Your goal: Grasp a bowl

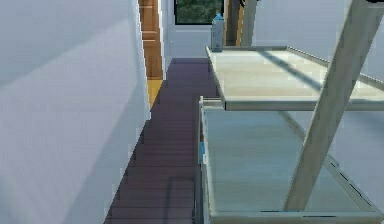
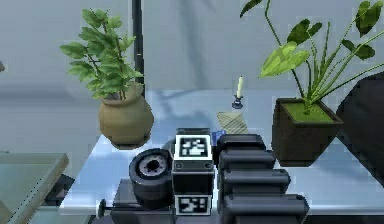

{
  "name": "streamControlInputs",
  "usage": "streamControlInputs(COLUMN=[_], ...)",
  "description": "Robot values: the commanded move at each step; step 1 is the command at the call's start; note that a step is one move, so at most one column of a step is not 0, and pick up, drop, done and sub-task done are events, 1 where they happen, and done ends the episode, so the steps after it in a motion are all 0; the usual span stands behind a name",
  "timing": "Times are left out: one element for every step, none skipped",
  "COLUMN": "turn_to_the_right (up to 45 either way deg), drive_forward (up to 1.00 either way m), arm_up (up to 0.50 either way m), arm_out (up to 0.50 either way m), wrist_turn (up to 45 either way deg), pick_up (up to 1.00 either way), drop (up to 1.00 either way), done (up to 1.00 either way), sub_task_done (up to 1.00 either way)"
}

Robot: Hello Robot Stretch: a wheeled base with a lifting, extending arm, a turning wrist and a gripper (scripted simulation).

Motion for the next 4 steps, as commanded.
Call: streamControlInputs(turn_to_the_right=[0.0,0.0,0.0,0.0], drive_forward=[0.00,0.00,0.00,0.00], arm_up=[0.00,0.00,0.00,0.00], arm_out=[0.00,0.00,0.00,0.00], wrist_turn=[45.0,45.0,45.0,42.0], pick_up=[0.00,0.00,0.00,0.00], drop=[0.00,0.00,0.00,0.00], done=[0.00,0.00,0.00,0.00], sub_task_done=[0.00,0.00,0.00,0.00])
